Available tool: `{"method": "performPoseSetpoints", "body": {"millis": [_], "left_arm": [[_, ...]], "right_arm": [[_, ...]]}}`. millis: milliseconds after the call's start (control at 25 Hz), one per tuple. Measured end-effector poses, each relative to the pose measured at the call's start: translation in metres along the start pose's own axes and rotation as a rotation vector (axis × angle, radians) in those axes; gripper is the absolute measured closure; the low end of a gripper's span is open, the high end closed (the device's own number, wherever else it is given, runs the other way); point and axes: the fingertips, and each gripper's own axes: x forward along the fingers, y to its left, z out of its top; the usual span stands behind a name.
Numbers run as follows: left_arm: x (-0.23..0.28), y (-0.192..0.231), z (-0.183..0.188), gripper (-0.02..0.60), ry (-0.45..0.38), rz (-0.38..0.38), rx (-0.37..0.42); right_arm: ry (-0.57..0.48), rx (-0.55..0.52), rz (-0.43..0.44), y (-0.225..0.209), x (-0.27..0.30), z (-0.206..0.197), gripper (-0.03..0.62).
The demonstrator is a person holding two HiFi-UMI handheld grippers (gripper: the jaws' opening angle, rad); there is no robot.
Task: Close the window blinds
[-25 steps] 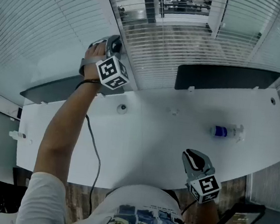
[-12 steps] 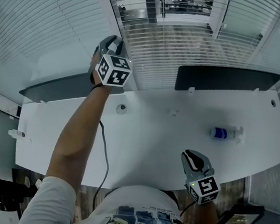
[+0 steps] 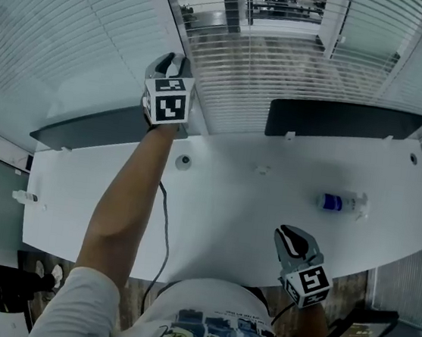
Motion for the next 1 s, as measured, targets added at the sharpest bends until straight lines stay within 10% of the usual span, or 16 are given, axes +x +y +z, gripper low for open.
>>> {"method": "performPoseSetpoints", "body": {"millis": [640,1000], "left_arm": [[0.001,0.002,-0.007,0.46,0.007,-0.058,-0.442],[0.002,0.001,-0.008,0.458,0.028,-0.061,-0.42]], "right_arm": [[-0.006,-0.012,0.04,-0.012,0.008,-0.002,0.557],[-0.015,-0.003,0.071,-0.019,0.01,-0.003,0.557]]}}
